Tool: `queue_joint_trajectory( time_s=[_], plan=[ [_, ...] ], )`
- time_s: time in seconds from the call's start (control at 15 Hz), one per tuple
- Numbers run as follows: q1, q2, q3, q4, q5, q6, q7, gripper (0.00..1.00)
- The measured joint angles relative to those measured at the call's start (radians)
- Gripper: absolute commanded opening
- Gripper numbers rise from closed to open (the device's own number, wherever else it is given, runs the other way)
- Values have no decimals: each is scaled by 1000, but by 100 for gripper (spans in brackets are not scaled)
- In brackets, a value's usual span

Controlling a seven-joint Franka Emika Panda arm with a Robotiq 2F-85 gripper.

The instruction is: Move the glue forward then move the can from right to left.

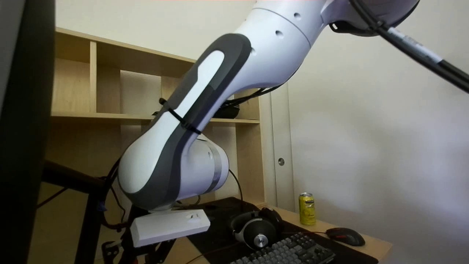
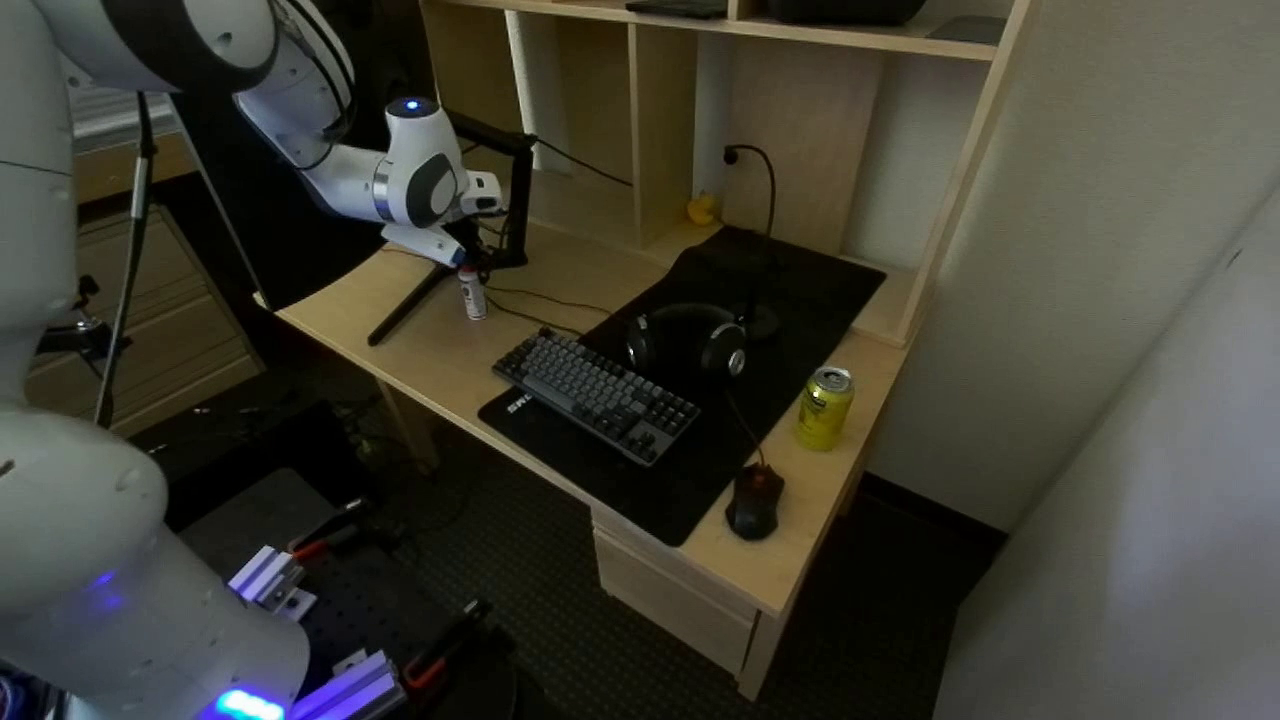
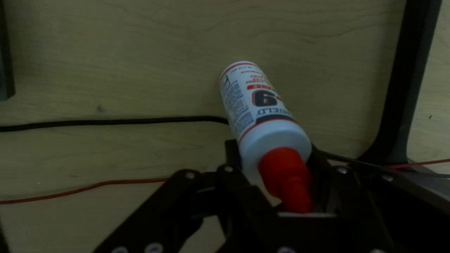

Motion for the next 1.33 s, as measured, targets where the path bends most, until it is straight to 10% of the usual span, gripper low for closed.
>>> queue_joint_trajectory(
  time_s=[0.8, 0.93, 1.33],
  plan=[
    [22, 1, -60, 14, -82, -15, 1, 20],
    [22, 1, -60, 15, -82, -18, 3, 72],
    [24, 2, -62, 18, -82, -40, 45, 99]
  ],
)
